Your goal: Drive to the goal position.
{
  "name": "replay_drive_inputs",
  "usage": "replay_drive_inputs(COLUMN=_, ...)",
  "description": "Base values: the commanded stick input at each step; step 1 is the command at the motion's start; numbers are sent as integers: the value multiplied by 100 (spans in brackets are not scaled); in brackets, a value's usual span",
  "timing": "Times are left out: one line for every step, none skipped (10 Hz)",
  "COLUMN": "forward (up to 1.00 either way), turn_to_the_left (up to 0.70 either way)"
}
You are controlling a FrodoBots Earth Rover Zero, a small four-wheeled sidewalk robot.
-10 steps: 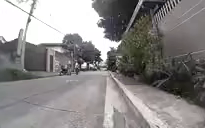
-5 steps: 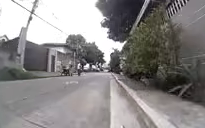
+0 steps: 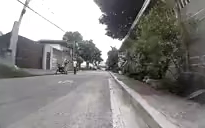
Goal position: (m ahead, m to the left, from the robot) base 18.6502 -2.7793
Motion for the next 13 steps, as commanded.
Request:
replay_drive_inputs(forward=100, turn_to_the_left=0)
replay_drive_inputs(forward=100, turn_to_the_left=0)
replay_drive_inputs(forward=100, turn_to_the_left=0)
replay_drive_inputs(forward=100, turn_to_the_left=0)
replay_drive_inputs(forward=100, turn_to_the_left=0)
replay_drive_inputs(forward=100, turn_to_the_left=0)
replay_drive_inputs(forward=100, turn_to_the_left=0)
replay_drive_inputs(forward=100, turn_to_the_left=0)
replay_drive_inputs(forward=100, turn_to_the_left=0)
replay_drive_inputs(forward=100, turn_to_the_left=0)
replay_drive_inputs(forward=100, turn_to_the_left=0)
replay_drive_inputs(forward=100, turn_to_the_left=0)
replay_drive_inputs(forward=100, turn_to_the_left=0)
